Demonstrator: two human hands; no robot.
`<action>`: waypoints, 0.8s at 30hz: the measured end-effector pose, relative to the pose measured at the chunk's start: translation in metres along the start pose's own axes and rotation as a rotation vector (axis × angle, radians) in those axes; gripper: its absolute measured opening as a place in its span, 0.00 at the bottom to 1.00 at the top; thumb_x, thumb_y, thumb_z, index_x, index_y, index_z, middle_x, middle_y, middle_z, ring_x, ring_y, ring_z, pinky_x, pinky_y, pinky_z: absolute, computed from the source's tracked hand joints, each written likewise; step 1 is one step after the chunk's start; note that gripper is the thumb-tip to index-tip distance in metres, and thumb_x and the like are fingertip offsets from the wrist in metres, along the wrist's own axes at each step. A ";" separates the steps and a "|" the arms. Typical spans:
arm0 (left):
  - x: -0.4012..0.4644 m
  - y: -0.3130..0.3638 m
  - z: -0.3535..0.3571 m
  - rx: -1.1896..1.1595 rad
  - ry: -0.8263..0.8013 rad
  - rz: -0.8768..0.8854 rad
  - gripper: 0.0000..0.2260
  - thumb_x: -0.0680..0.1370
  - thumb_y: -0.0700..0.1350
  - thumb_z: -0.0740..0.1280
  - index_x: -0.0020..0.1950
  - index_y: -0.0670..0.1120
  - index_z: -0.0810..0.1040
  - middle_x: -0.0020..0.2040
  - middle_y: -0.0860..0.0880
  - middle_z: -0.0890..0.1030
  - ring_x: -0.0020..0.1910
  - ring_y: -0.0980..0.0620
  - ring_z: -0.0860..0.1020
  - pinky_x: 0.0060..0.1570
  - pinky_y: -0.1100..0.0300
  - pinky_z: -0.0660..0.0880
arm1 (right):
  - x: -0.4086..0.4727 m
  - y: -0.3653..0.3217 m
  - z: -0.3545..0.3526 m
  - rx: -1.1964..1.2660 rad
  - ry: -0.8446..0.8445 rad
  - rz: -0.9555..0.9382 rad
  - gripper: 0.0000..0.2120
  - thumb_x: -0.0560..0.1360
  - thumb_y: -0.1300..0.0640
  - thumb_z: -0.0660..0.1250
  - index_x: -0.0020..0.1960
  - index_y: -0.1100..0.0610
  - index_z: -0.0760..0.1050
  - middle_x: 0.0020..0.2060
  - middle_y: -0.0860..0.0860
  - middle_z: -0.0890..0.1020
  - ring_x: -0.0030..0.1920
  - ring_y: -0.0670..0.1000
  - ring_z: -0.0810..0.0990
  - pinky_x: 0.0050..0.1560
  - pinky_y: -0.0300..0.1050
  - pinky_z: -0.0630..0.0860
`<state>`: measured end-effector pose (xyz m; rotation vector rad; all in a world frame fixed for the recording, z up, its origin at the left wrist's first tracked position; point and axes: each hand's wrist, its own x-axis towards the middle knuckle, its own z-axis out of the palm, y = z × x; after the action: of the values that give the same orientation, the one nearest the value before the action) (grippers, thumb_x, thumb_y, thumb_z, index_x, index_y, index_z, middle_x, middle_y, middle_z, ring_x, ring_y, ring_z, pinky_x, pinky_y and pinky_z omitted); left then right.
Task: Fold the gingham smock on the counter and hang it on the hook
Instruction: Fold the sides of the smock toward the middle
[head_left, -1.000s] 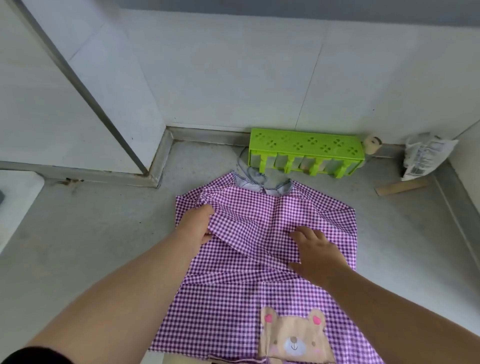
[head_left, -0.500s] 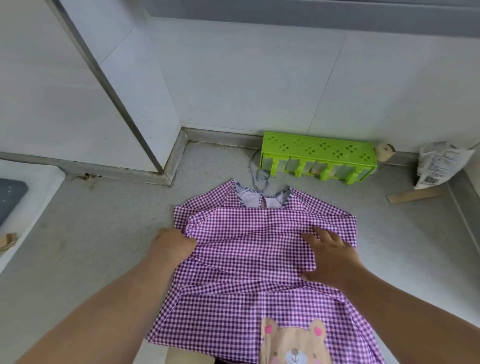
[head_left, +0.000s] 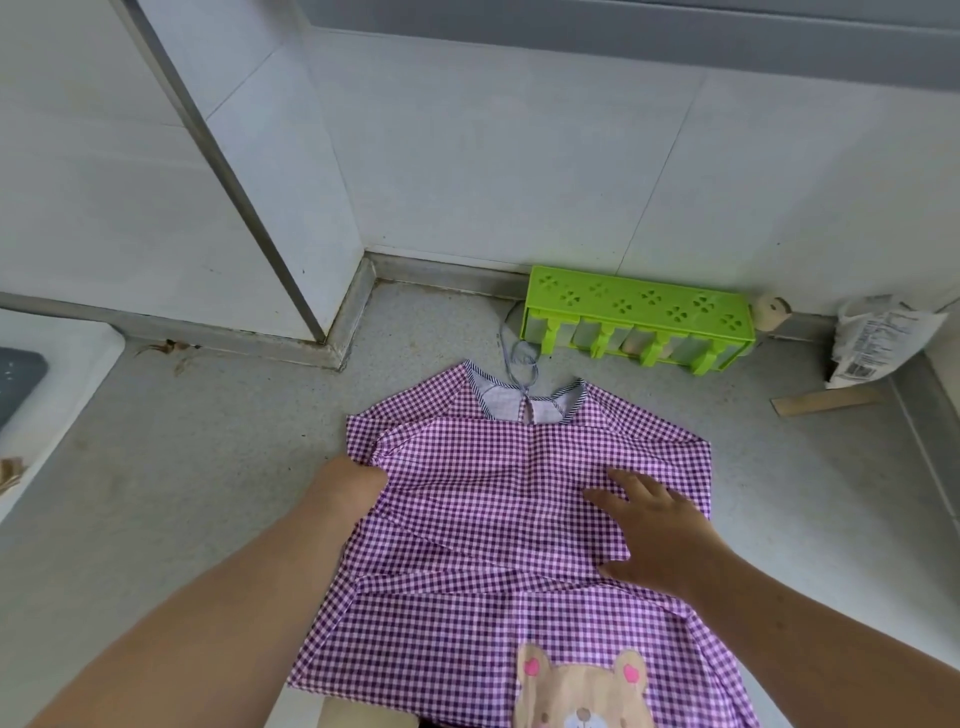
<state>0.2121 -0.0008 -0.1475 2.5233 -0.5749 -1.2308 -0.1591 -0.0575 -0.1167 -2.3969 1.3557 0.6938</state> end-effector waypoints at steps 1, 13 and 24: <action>0.001 0.000 0.001 -0.061 0.001 -0.016 0.13 0.80 0.47 0.67 0.58 0.39 0.82 0.50 0.41 0.84 0.49 0.41 0.84 0.58 0.46 0.82 | 0.000 0.000 0.001 0.001 -0.003 -0.006 0.46 0.72 0.29 0.68 0.82 0.37 0.47 0.84 0.50 0.47 0.83 0.56 0.49 0.80 0.64 0.56; 0.014 0.017 0.006 -0.236 -0.069 -0.092 0.28 0.83 0.60 0.65 0.75 0.40 0.75 0.66 0.37 0.81 0.62 0.37 0.81 0.65 0.46 0.77 | 0.004 0.007 0.011 -0.002 -0.023 -0.061 0.47 0.73 0.34 0.71 0.80 0.32 0.44 0.84 0.52 0.43 0.83 0.59 0.43 0.80 0.67 0.54; 0.019 0.014 0.003 -0.120 -0.027 0.092 0.09 0.81 0.41 0.63 0.53 0.45 0.84 0.48 0.43 0.87 0.47 0.40 0.86 0.56 0.40 0.84 | 0.001 0.011 0.016 -0.029 0.017 -0.060 0.45 0.74 0.32 0.69 0.81 0.35 0.47 0.84 0.51 0.45 0.83 0.58 0.43 0.80 0.69 0.45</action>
<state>0.2171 -0.0224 -0.1566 2.3576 -0.5976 -1.2303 -0.1719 -0.0559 -0.1307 -2.4608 1.2826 0.6836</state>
